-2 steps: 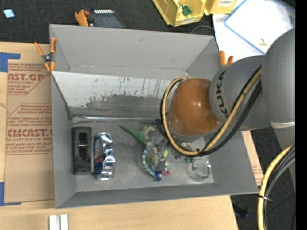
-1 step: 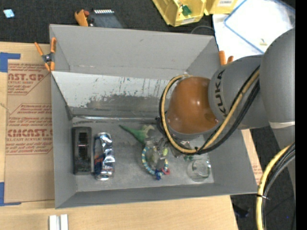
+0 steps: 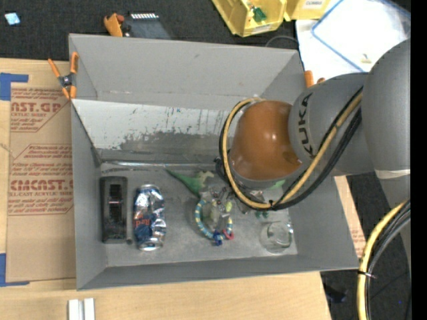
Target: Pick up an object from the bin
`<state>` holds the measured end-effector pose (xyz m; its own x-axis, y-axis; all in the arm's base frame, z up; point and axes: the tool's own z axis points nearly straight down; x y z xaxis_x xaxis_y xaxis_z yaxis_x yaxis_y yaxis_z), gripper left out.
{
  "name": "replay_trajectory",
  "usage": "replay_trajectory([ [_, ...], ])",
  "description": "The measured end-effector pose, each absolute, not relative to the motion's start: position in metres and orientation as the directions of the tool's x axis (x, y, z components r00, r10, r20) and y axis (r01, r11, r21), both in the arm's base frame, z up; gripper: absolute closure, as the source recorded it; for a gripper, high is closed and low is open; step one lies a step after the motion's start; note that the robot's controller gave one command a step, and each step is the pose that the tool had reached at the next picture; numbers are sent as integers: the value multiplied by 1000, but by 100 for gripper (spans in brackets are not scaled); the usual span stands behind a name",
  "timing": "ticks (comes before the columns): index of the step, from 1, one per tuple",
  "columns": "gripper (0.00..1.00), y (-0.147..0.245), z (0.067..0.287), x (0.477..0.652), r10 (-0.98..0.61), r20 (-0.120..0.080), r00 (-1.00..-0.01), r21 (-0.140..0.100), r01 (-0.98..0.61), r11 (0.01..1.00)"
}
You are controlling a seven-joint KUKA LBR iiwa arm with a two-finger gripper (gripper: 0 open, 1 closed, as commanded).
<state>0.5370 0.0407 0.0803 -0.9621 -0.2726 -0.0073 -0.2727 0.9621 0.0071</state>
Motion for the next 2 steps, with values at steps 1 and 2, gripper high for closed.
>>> replay_trajectory([
  [1, 100, 37, 97, 541, -444, -11, -896, 9, -444, 896],
  [2, 100, 19, 112, 552, -578, -13, -816, 3, -579, 816],
])
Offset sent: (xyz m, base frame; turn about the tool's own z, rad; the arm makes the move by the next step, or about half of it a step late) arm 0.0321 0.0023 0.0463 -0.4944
